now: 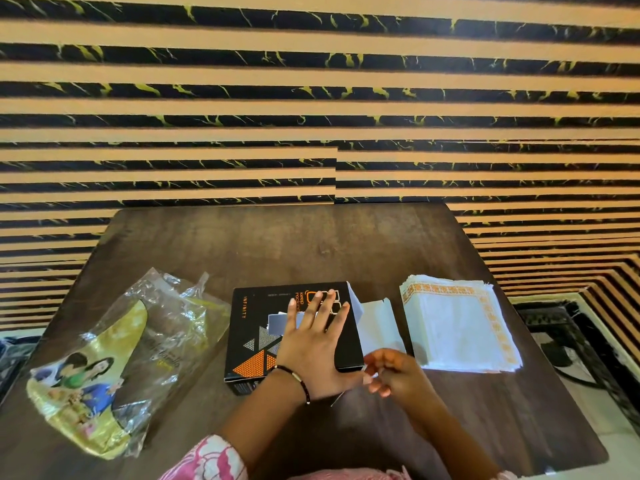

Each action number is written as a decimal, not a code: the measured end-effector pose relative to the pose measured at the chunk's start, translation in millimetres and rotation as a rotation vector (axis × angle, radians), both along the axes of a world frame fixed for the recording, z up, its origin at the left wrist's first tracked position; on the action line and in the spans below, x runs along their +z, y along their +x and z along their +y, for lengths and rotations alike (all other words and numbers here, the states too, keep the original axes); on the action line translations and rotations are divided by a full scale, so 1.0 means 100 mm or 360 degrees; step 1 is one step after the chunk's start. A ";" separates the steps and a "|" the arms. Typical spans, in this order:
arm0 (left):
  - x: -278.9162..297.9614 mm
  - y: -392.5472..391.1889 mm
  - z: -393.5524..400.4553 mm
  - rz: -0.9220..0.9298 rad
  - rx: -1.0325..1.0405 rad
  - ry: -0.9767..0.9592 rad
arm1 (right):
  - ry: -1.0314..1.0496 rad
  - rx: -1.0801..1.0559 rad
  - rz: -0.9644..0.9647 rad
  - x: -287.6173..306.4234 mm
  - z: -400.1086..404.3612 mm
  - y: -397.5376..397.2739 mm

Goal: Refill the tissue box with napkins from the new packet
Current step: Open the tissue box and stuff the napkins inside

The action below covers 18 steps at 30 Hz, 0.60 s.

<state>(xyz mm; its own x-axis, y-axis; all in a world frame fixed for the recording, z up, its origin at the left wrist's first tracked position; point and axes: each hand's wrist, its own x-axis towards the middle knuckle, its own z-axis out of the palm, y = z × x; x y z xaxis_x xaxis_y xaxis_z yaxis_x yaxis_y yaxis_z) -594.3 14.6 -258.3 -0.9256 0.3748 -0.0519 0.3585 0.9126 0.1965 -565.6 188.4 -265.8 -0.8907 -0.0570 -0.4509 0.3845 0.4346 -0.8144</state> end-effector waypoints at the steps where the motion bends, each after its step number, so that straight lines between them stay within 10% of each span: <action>1: 0.00 0.02 -0.02 0.0010 -0.0008 0.0007 | -0.0015 0.0003 -0.0015 0.05 -0.04 -0.05; 18: 0.01 0.06 -0.03 0.0025 -0.0043 0.0037 | -0.0063 0.0035 0.0111 0.28 -0.44 -0.82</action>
